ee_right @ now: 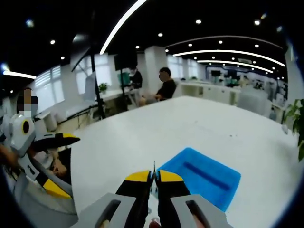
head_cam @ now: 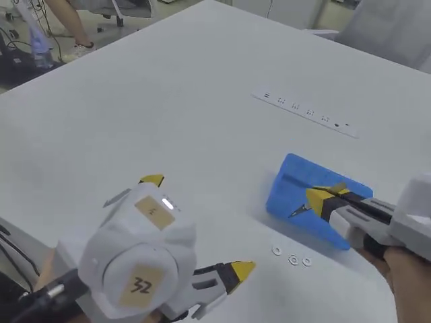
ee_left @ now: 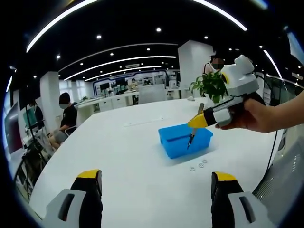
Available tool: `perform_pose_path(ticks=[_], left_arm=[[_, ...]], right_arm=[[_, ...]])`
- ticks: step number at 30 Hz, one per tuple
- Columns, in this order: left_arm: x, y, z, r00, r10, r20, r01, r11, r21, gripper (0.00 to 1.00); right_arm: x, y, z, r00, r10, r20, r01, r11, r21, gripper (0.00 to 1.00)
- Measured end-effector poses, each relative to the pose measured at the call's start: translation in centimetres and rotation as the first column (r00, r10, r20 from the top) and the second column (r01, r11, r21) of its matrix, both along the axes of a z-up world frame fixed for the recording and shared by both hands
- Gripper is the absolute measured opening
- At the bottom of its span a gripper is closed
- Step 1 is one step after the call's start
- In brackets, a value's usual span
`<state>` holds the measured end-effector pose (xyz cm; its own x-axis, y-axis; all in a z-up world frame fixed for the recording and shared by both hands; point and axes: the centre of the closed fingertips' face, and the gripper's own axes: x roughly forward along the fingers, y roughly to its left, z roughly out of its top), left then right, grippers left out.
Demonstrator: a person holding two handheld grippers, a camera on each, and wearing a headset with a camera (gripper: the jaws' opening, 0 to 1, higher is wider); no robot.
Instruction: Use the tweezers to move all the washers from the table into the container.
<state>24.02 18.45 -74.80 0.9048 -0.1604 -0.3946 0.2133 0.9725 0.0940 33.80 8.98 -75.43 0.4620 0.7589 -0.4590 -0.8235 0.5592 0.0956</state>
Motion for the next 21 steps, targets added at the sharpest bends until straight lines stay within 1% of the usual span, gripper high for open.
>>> perform_pose_path(ticks=[2,3,5,7,10,15,21], left_arm=[[0.0,0.0,0.0,1.0,0.0,0.001,0.0,1.0,-0.002,0.98],[0.0,0.1,0.0,1.0,0.003,0.0,-0.003,1.0,-0.005,0.97],[0.0,0.1,0.0,1.0,0.004,-0.001,-0.004,1.0,-0.013,0.97],[0.0,0.1,0.1,1.0,0.002,-0.001,-0.002,1.0,-0.018,0.96],[0.0,-0.1,0.0,1.0,-0.006,-0.001,0.006,1.0,-0.015,0.97],[0.0,-0.2,0.1,1.0,-0.012,-0.001,0.012,0.999,-0.033,0.97],[-0.1,-0.7,0.3,0.999,-0.038,0.006,0.038,0.999,-0.036,0.98]], right_arm=[[-0.6,0.0,-0.8,1.0,0.005,-0.022,-0.005,1.0,-0.014,0.02],[-0.8,-0.2,-1.4,1.0,0.006,-0.028,-0.007,0.999,-0.032,0.02],[-1.3,-0.3,-2.2,1.0,0.011,-0.029,-0.013,0.998,-0.057,0.02],[-1.6,-0.4,-2.8,0.999,0.01,-0.05,-0.013,0.998,-0.058,0.02],[-2.0,-0.4,-3.4,0.998,0.008,-0.065,-0.013,0.998,-0.064,0.02],[-2.3,-0.4,-3.7,0.997,-0.008,-0.073,0.004,0.998,-0.066,0.02],[-2.3,0.0,-3.6,0.999,0.0,-0.036,-0.002,0.997,-0.074,0.02]])
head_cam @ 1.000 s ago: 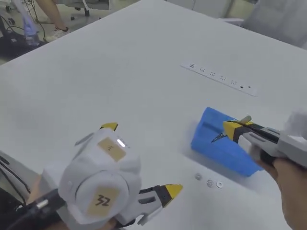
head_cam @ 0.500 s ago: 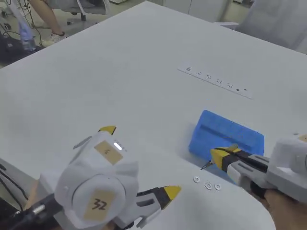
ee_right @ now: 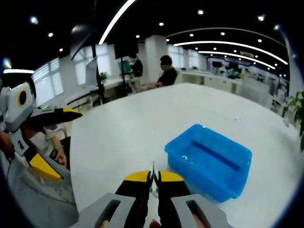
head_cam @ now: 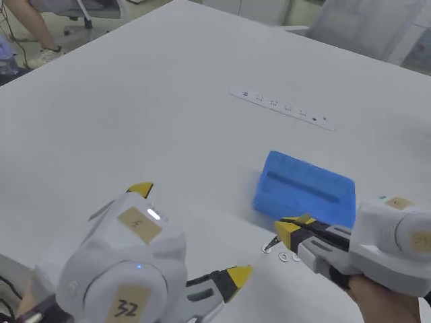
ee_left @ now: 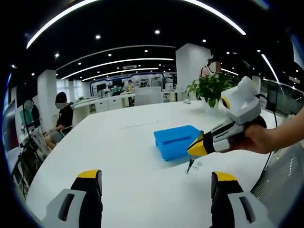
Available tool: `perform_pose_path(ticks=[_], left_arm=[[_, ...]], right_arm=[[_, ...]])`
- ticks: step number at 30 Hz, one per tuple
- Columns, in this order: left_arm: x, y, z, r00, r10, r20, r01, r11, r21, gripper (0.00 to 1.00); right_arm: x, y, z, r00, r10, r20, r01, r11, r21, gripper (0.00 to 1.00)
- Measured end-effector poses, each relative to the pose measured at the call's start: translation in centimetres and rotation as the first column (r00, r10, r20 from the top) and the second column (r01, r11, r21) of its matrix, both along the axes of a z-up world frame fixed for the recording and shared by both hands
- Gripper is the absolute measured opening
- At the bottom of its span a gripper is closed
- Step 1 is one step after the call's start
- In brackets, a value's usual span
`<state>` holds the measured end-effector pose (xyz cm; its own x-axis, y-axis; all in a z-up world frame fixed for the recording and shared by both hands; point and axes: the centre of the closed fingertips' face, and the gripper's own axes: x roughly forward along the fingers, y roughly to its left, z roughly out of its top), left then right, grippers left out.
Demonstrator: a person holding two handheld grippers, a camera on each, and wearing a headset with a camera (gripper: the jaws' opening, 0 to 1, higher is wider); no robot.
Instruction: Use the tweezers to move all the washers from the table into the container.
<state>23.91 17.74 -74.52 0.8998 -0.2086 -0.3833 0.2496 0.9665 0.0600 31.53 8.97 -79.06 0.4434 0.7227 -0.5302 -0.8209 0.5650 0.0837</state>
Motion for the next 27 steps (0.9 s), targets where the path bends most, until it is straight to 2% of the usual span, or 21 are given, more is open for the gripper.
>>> perform_pose_path(ticks=[3,4,5,6,7,9,12,15,21,24,27], left_arm=[[0.0,-0.1,0.2,1.0,-0.003,0.009,0.003,1.0,0.005,0.98],[0.0,0.0,0.4,1.0,0.0,0.021,0.0,1.0,0.006,0.98],[0.0,0.0,0.5,1.0,0.003,0.028,-0.003,1.0,0.007,0.98],[0.0,0.1,0.6,0.999,0.008,0.032,-0.008,1.0,0.008,0.98],[0.0,0.3,0.7,0.999,0.014,0.037,-0.014,1.0,0.008,0.98],[0.0,0.7,0.8,0.999,0.031,0.044,-0.032,0.999,0.005,0.98],[0.1,1.2,1.5,0.996,0.051,0.074,-0.05,0.999,-0.011,0.98],[0.1,1.2,1.6,0.995,0.051,0.082,-0.049,0.999,-0.016,0.98],[0.1,1.0,1.2,0.997,0.044,0.068,-0.043,0.999,-0.008,0.98],[0.1,0.7,0.3,0.999,0.034,0.018,-0.033,0.999,-0.014,0.99],[0.0,0.7,0.4,0.999,0.033,0.021,-0.032,0.999,-0.02,0.99]], right_arm=[[-0.2,-0.2,-0.3,1.0,0.009,0.017,-0.009,1.0,-0.009,0.02],[-0.2,-0.2,-0.4,1.0,0.012,0.019,-0.012,1.0,-0.009,0.02],[-0.2,-0.3,-0.6,1.0,0.015,0.014,-0.015,1.0,-0.008,0.02],[-0.2,-0.2,-0.4,1.0,0.01,0.009,-0.011,1.0,0.024,0.02],[-0.2,-0.4,-0.5,1.0,0.007,0.0,-0.007,1.0,0.011,0.02],[-0.3,-0.4,-0.5,1.0,0.009,-0.002,-0.009,1.0,0.019,0.02],[-0.3,-0.3,-0.4,1.0,0.022,0.01,-0.022,1.0,0.022,0.02],[0.0,-0.1,-0.3,1.0,0.021,0.016,-0.021,1.0,0.022,0.02],[0.2,0.2,-0.4,0.999,0.021,0.024,-0.022,0.999,0.023,0.02],[0.4,0.0,-0.5,1.0,0.005,0.023,-0.005,1.0,0.028,0.02],[0.3,-0.2,-0.4,1.0,-0.001,0.018,0.001,0.999,0.034,0.02]])
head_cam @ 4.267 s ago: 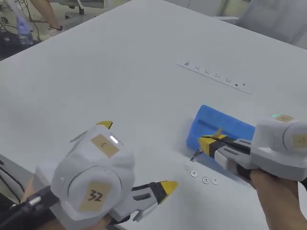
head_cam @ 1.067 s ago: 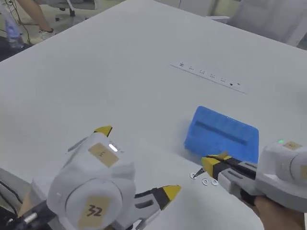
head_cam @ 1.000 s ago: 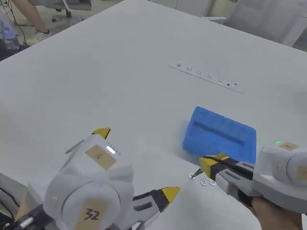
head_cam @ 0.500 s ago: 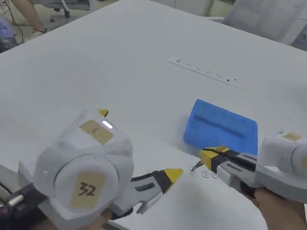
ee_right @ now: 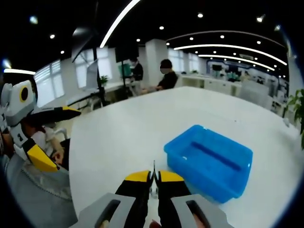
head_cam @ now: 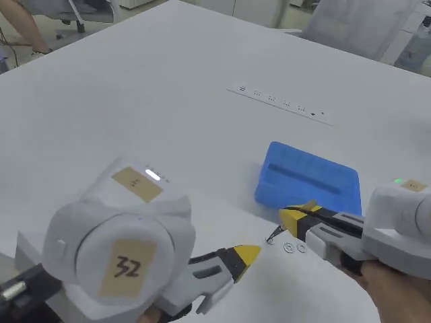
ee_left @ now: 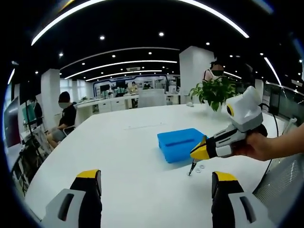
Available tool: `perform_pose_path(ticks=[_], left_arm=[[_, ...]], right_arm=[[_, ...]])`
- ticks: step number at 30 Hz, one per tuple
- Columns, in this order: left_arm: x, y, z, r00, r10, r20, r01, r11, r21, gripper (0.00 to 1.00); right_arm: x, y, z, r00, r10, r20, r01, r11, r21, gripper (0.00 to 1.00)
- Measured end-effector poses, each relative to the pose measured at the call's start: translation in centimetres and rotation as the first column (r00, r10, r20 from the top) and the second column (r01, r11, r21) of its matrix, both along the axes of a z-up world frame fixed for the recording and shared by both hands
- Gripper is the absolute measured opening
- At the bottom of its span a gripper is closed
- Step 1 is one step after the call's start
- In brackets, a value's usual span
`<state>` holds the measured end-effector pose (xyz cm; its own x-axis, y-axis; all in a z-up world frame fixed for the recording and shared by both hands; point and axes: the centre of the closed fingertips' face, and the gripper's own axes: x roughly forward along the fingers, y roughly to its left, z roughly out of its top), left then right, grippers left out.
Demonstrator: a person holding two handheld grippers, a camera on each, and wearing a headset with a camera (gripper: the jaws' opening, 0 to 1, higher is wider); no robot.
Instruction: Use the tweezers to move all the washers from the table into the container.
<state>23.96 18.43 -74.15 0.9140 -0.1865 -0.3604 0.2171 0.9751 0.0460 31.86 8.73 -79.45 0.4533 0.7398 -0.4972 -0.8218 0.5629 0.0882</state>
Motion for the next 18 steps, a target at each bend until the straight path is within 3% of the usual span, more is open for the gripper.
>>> perform_pose_path(ticks=[3,9,11,14,18], left_arm=[[0.0,-0.4,0.4,1.0,-0.018,0.02,0.018,1.0,-0.001,0.99],[-0.2,-1.0,-0.8,0.998,-0.047,-0.03,0.048,0.998,0.039,0.99],[-0.2,-1.1,-0.4,0.999,-0.051,-0.004,0.051,0.998,0.046,0.99],[-0.2,-1.0,-0.7,0.999,-0.047,-0.016,0.048,0.997,0.056,0.99],[-0.1,-0.8,-0.4,0.999,-0.036,0.001,0.036,0.997,0.062,0.99]], right_arm=[[-0.2,0.0,-0.1,1.0,0.006,0.001,-0.006,1.0,-0.006,0.02],[-0.4,0.2,-0.1,1.0,-0.003,-0.016,0.003,1.0,0.008,0.02],[-0.4,0.4,-0.1,1.0,0.003,-0.012,-0.003,1.0,0.015,0.02],[-0.2,0.4,0.0,1.0,-0.002,0.002,0.002,1.0,0.008,0.02],[-0.4,0.4,0.0,1.0,-0.001,-0.01,0.002,1.0,0.026,0.02]])
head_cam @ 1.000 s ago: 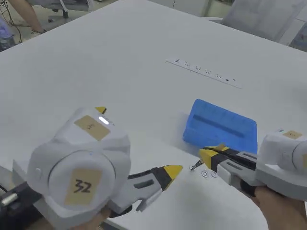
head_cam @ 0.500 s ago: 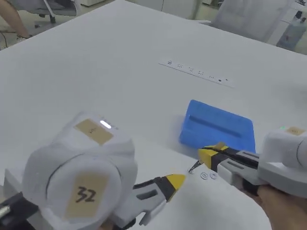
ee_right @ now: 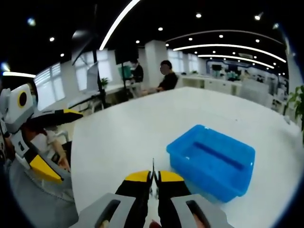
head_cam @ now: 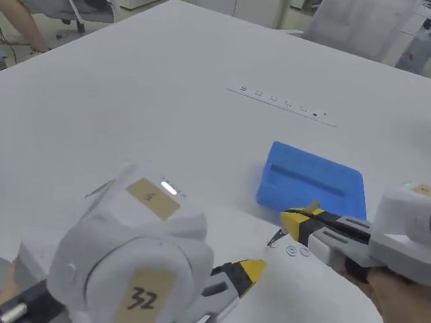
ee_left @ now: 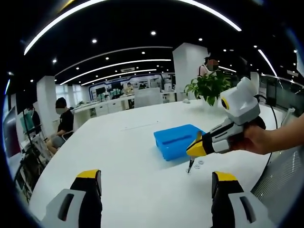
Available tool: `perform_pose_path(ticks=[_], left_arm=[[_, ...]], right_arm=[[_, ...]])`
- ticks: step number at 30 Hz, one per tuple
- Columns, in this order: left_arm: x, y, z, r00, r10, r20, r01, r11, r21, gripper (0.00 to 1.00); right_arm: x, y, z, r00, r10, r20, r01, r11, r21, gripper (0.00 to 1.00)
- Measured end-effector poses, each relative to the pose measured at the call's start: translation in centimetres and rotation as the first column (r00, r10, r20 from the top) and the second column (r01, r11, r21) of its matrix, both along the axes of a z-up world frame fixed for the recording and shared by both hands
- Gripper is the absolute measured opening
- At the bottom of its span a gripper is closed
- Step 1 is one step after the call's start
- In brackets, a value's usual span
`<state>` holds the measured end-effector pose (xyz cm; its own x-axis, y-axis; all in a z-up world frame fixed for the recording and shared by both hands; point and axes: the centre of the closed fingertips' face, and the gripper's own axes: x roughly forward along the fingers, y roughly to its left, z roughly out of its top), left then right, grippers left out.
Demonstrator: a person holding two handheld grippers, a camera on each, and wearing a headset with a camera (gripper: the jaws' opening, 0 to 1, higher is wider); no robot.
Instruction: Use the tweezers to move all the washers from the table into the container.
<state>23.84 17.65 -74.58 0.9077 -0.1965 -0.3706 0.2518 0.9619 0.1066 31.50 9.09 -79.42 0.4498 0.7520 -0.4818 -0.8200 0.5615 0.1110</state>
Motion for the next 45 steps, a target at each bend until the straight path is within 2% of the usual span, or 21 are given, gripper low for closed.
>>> perform_pose_path(ticks=[2,4,9,13,18,23,25,30,34,38,45], left_arm=[[0.0,0.1,0.0,1.0,0.005,-0.001,-0.005,1.0,-0.003,0.99],[0.0,0.0,-0.1,1.0,0.005,-0.003,-0.005,1.0,-0.01,0.99],[-0.2,0.0,-0.5,1.0,-0.003,-0.009,0.003,1.0,0.011,0.99],[-0.1,0.0,-0.1,1.0,-0.002,0.007,0.002,1.0,0.012,0.99],[-0.1,0.1,-0.1,1.0,0.004,-0.001,-0.004,1.0,0.011,0.99],[-0.1,0.0,-0.3,1.0,-0.002,-0.006,0.002,1.0,0.022,0.99],[-0.2,0.1,-0.4,1.0,0.001,-0.012,-0.001,1.0,0.018,0.99],[-0.3,0.0,0.2,1.0,-0.002,0.01,0.002,1.0,-0.007,0.99],[-0.4,-0.4,0.0,1.0,-0.024,0.004,0.024,1.0,-0.005,0.99],[-0.3,-0.3,0.0,1.0,-0.018,-0.002,0.018,1.0,-0.005,0.99],[-0.2,-0.1,-0.3,1.0,-0.01,-0.014,0.01,1.0,0.008,0.99]], right_arm=[[0.1,-0.1,0.0,1.0,0.006,0.021,-0.006,1.0,-0.004,0.02],[0.1,-0.2,0.0,1.0,-0.001,0.021,0.001,1.0,-0.001,0.02],[-0.3,-0.3,0.0,0.999,0.004,0.043,-0.003,1.0,-0.012,0.02],[-0.3,-0.2,-0.1,0.999,0.007,0.046,-0.007,1.0,-0.017,0.02],[-0.5,-0.2,-0.2,0.998,0.02,0.052,-0.018,0.999,-0.049,0.02],[-0.3,0.0,-0.2,0.999,0.012,0.046,-0.01,0.999,-0.04,0.02],[-0.1,0.1,-0.2,0.998,0.004,0.057,-0.002,1.0,-0.03,0.02],[0.1,0.2,-0.1,0.999,-0.011,0.038,0.012,1.0,-0.019,0.01],[0.0,0.1,-0.1,0.999,-0.023,0.033,0.024,0.999,-0.026,0.0],[0.2,0.0,-0.1,0.999,-0.019,0.037,0.02,0.999,-0.038,0.0],[0.5,-0.3,-0.1,0.999,-0.044,0.0,0.044,0.999,-0.025,0.0]])
